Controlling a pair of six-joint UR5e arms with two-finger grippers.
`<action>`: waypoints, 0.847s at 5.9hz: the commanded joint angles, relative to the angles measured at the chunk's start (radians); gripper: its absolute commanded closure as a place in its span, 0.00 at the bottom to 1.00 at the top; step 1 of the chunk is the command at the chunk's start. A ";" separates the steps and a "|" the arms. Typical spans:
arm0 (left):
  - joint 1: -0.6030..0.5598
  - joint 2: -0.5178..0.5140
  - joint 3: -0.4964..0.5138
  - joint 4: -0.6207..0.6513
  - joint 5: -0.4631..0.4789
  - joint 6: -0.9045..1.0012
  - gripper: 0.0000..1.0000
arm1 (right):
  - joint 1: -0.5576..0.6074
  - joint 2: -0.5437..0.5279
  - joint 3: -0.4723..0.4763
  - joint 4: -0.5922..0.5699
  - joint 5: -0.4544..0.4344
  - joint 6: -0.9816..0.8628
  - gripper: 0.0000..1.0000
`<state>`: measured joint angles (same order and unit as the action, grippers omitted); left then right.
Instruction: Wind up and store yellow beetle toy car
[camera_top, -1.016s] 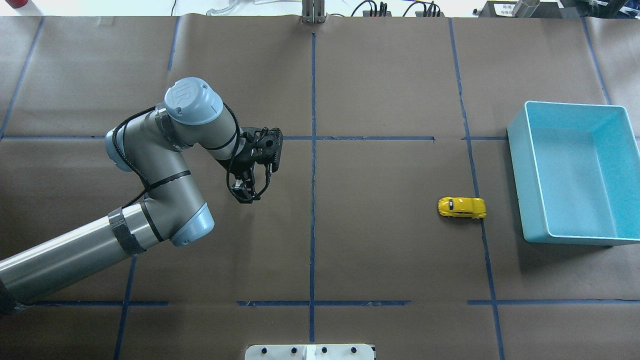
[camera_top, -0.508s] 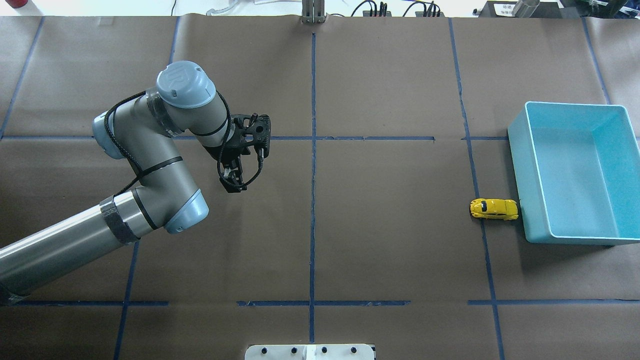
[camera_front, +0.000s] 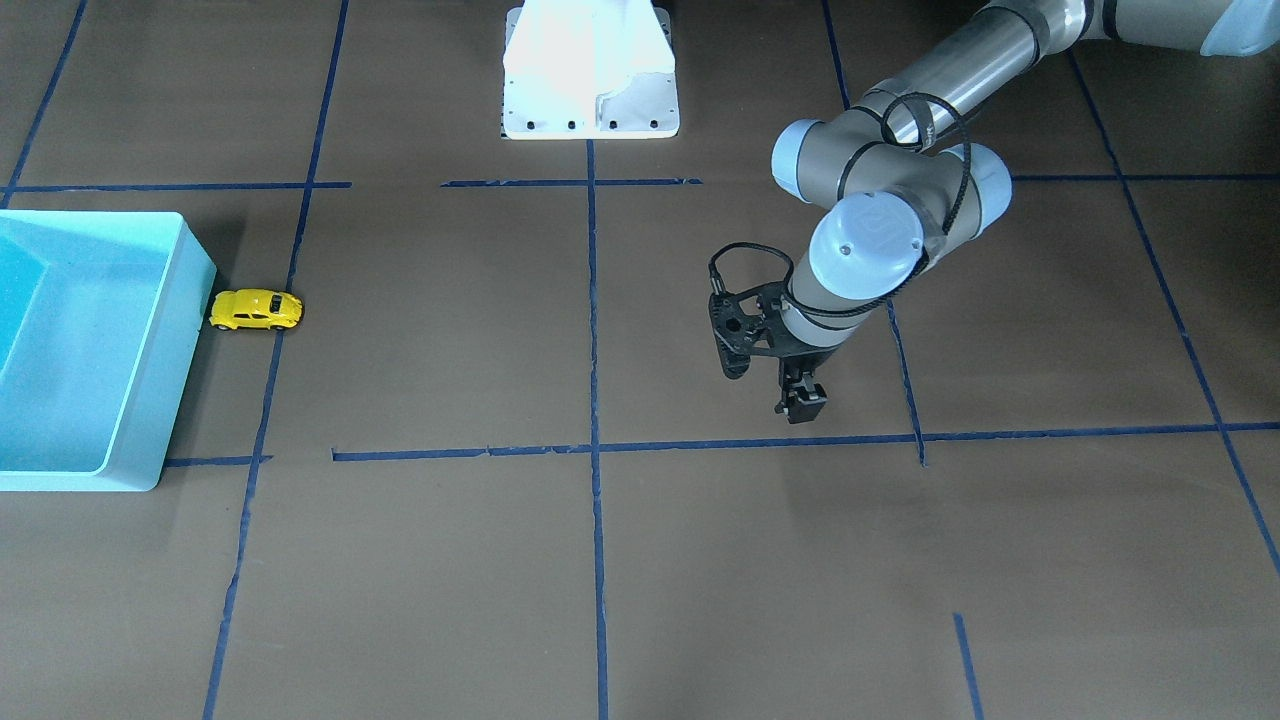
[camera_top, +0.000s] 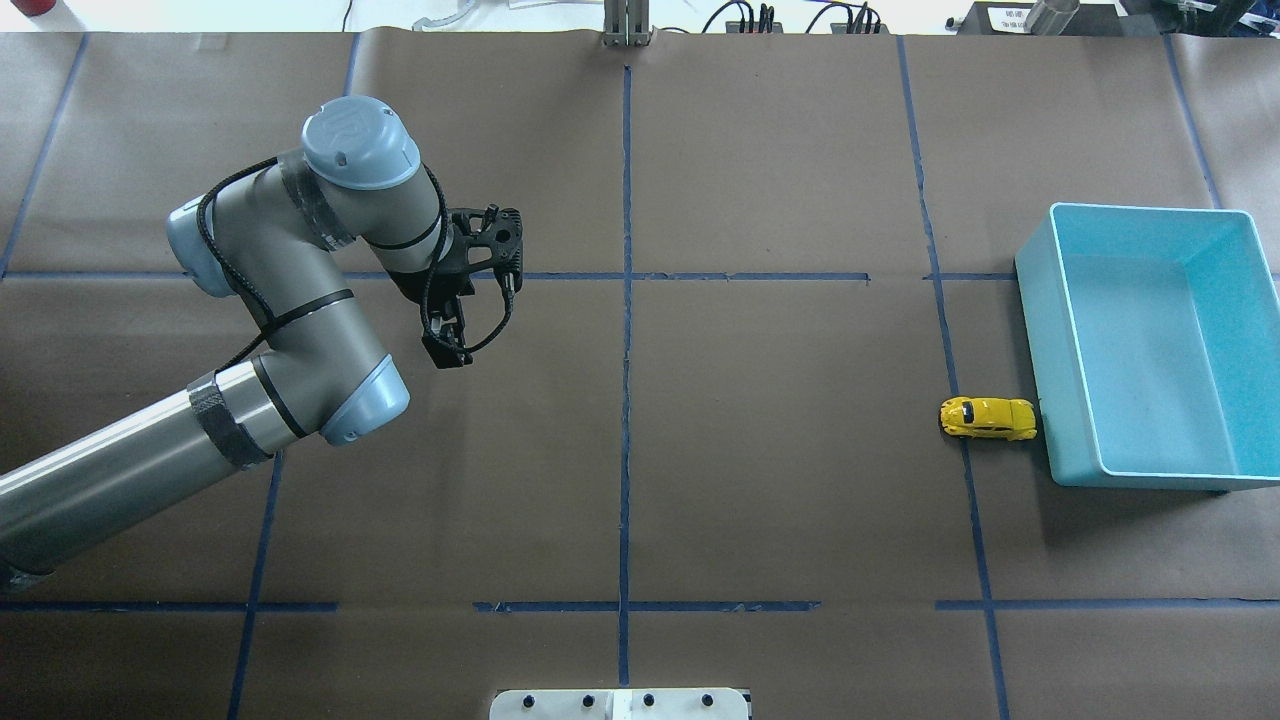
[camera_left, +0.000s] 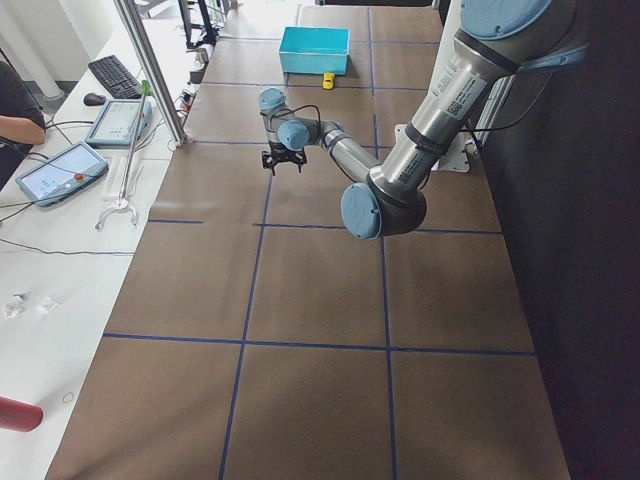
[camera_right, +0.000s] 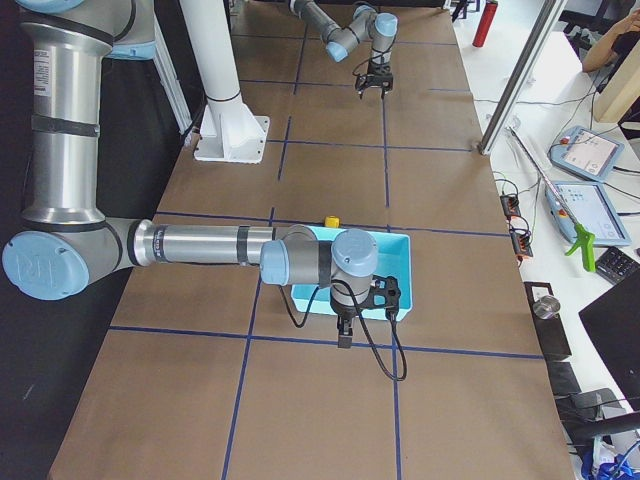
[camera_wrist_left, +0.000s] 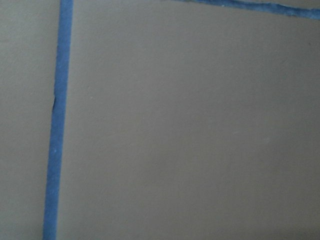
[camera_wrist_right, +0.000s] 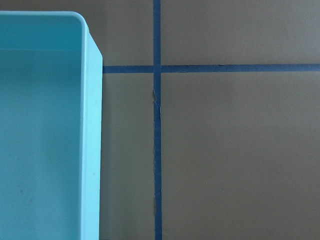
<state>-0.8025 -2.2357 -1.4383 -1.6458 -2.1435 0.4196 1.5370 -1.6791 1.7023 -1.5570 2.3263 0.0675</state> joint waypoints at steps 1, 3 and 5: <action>-0.119 0.008 0.007 0.069 -0.004 -0.038 0.00 | 0.000 0.002 0.013 -0.005 0.002 0.000 0.00; -0.194 0.057 0.013 0.075 -0.037 -0.098 0.00 | -0.024 -0.016 0.113 -0.021 0.004 -0.006 0.00; -0.303 0.131 0.010 0.073 -0.082 -0.263 0.00 | -0.076 -0.011 0.277 -0.223 0.001 -0.029 0.00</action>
<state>-1.0531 -2.1423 -1.4271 -1.5715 -2.2082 0.2074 1.4867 -1.6938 1.9006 -1.6856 2.3285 0.0468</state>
